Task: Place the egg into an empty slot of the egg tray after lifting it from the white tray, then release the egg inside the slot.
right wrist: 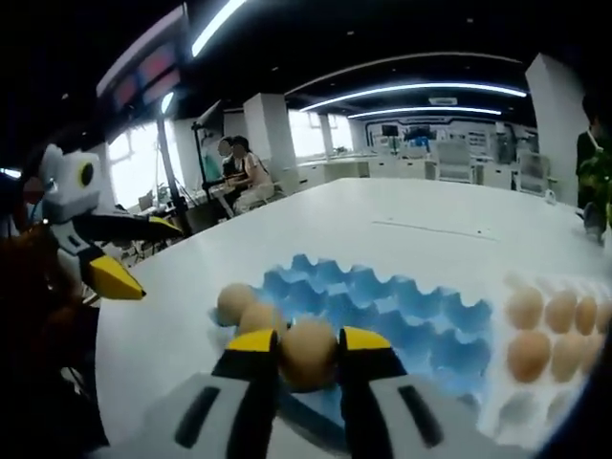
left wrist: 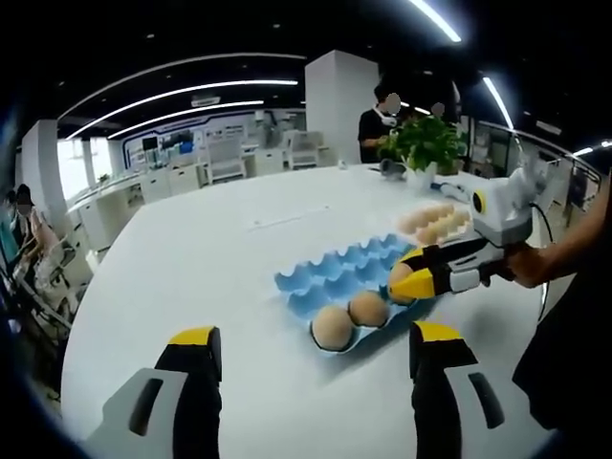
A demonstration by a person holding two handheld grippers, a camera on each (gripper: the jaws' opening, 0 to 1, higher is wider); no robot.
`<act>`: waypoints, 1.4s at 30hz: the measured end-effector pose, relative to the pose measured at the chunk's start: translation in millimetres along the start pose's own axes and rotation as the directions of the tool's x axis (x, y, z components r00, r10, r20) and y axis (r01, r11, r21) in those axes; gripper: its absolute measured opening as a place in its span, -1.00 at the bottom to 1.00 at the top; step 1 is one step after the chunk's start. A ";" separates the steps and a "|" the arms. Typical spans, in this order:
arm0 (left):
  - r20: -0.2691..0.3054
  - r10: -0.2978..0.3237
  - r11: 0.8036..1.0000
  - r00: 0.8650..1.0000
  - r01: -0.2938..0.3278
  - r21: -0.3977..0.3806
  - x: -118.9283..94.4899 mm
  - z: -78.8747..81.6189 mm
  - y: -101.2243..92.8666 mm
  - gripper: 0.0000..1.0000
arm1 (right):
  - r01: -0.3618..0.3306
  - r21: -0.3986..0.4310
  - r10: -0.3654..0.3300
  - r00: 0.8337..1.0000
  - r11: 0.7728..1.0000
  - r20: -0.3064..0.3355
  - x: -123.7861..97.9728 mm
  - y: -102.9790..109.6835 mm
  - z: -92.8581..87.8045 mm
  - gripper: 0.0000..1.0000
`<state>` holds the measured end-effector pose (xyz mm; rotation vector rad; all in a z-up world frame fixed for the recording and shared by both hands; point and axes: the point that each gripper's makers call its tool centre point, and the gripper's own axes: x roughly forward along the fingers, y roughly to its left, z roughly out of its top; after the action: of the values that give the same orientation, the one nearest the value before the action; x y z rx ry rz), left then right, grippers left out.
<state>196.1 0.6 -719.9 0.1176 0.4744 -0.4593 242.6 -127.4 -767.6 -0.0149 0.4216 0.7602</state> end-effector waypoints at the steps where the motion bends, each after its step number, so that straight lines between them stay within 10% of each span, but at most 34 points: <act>1: 0.001 0.003 1.000 1.000 -0.003 -0.001 0.1 0.3 1.0 0.64 | -0.001 -0.001 0.001 1.000 1.000 0.003 0.2 0.1 0.1 -0.51; 23: 0.013 -0.010 1.000 1.000 0.009 0.009 -0.1 3.0 -2.7 0.62 | -0.007 -0.213 0.009 1.000 0.977 0.006 6.1 1.9 -4.7 -0.49; 42: 0.022 -0.004 1.000 1.000 0.004 0.004 -0.5 4.1 -3.6 0.65 | 0.049 -0.160 -0.044 0.998 0.986 0.040 -17.8 -11.6 -1.6 -0.38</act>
<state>195.8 -3.2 -716.1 0.1157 0.4522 -0.4650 238.3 -147.9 -764.0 -0.1613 0.3230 0.7458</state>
